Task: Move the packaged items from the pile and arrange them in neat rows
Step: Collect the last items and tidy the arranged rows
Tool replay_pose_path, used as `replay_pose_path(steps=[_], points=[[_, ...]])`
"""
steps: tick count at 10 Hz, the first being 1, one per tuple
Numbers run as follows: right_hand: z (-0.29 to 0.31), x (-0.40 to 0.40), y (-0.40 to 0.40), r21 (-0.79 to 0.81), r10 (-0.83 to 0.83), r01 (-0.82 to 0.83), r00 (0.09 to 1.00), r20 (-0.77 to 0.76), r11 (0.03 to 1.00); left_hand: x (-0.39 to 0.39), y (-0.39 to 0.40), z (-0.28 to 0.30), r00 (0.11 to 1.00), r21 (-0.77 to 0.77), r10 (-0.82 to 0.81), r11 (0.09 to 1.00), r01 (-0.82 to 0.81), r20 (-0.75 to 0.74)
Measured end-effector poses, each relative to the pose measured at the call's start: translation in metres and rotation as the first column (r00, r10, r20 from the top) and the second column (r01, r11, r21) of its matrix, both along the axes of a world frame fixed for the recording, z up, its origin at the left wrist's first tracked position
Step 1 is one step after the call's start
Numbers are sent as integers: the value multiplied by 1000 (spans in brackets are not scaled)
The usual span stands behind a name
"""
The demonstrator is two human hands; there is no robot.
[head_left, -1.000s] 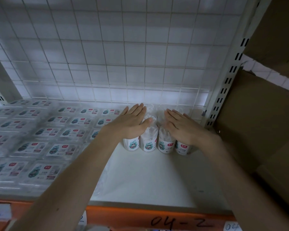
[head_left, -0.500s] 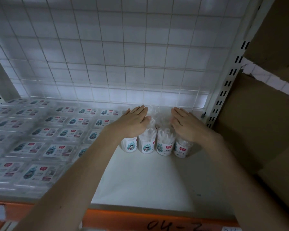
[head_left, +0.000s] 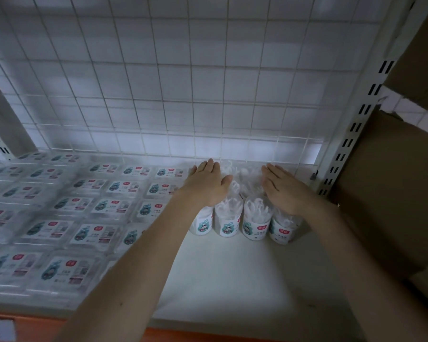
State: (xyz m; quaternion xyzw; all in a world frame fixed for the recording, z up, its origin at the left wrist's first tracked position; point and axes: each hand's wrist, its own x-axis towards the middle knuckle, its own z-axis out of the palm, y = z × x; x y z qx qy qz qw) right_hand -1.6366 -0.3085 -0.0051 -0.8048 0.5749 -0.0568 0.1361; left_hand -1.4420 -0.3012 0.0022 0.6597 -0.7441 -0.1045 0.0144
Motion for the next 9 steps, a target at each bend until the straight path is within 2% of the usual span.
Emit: replay_pose_path(steps=[3,5,7,8,9], points=[[6,0,2,-18,-32,31,998,-63,999,1,0,0,998,-24,-37,999,36,-51],[10,11,11,-19,17,-18,998,-67,1000,-1,11,4,995,-89,-66,994,59,-73],[8,18,16,-10,6,-7,997,-81,1000,-1,25,5,993,-55,-97,994,94,-63],[7,17,15,6,5,-5,997,-79,1000,-2,24,4,993,-88,-94,992,87,-78],[14,23,18,-55,-4,2,1000,-27,998,-2,29,11,993,-183,-63,982,44,-99]])
